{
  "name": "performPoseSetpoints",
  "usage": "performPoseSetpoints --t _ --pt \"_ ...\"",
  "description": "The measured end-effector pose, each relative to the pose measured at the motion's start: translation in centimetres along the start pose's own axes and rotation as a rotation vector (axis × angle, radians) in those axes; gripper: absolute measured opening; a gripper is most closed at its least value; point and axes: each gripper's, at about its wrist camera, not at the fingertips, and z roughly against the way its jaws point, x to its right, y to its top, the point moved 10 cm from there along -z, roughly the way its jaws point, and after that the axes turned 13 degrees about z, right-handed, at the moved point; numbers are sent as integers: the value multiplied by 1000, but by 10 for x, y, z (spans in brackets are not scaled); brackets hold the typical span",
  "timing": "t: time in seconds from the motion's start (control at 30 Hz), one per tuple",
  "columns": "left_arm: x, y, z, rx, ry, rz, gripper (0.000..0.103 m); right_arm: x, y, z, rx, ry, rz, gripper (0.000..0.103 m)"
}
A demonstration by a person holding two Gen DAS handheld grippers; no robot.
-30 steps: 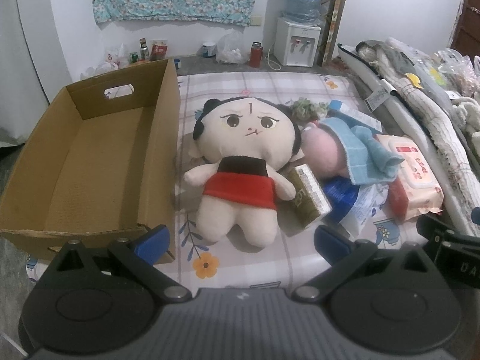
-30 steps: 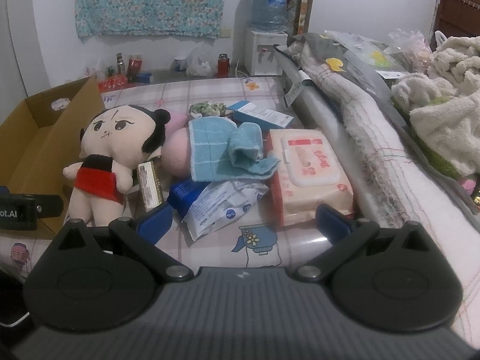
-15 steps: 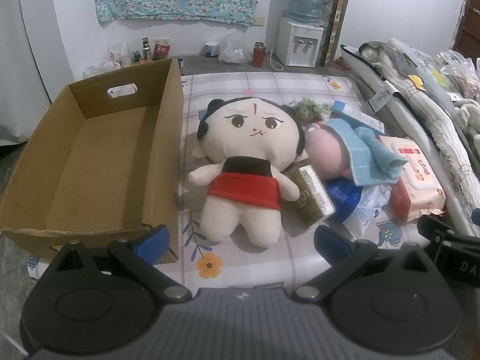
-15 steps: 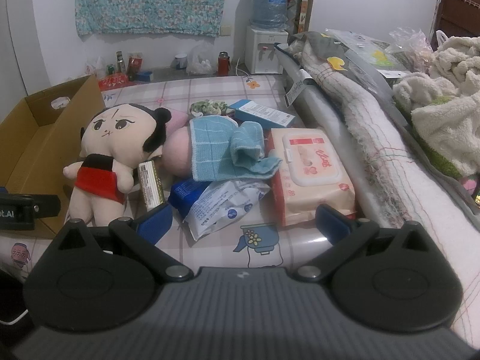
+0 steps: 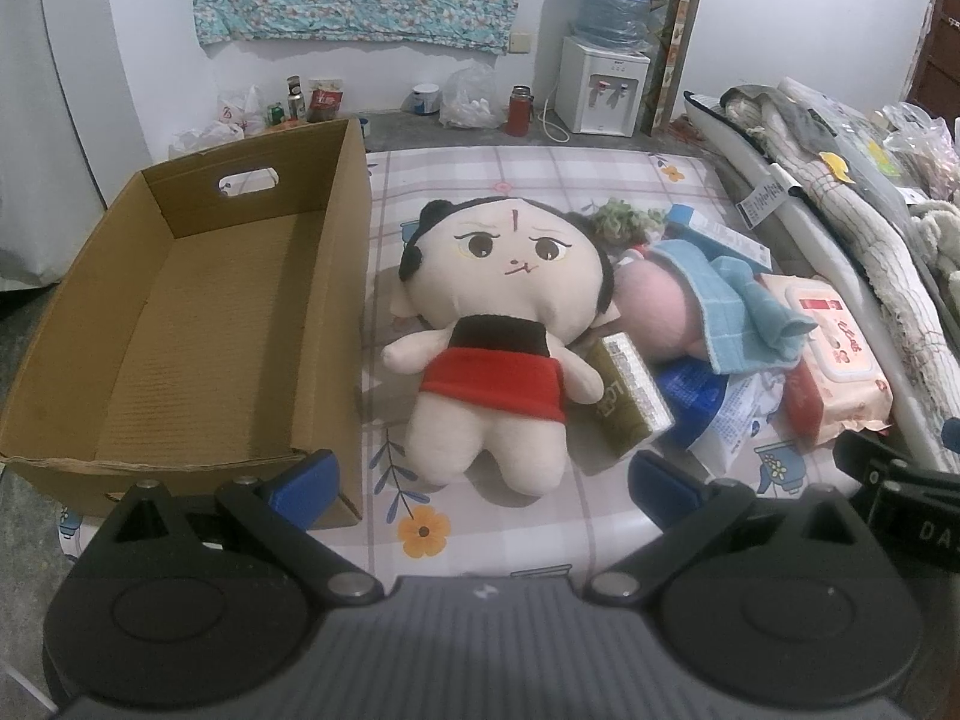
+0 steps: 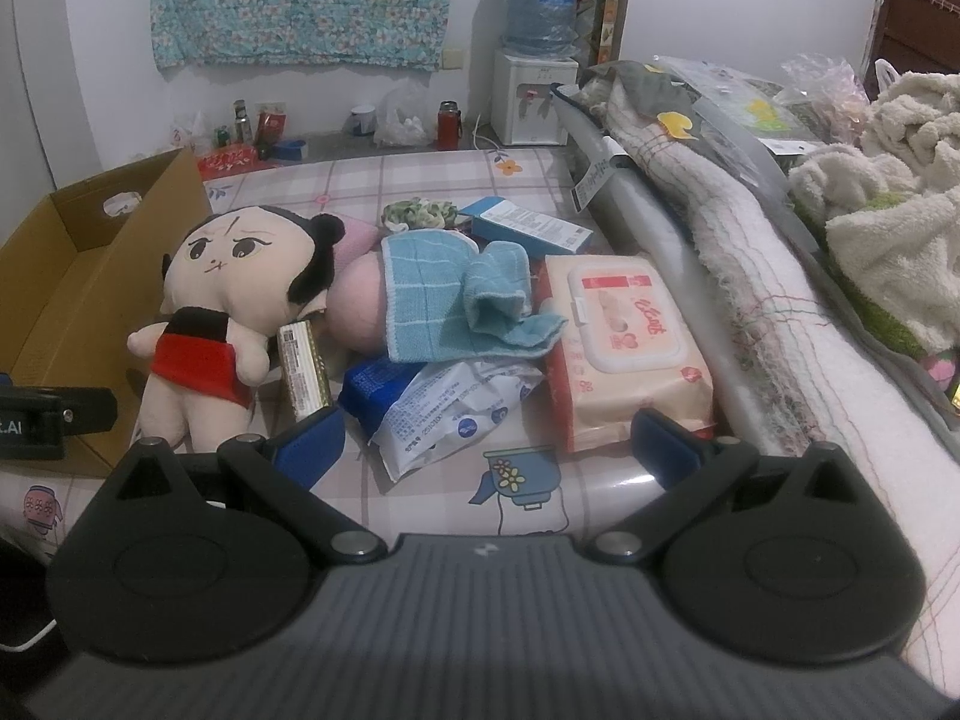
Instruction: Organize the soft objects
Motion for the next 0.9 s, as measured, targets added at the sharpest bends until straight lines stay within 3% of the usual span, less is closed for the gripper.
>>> performPoseSetpoints --t 0.9 --pt "17 16 -6 13 26 -58 103 13 5 -7 29 3 -12 102"
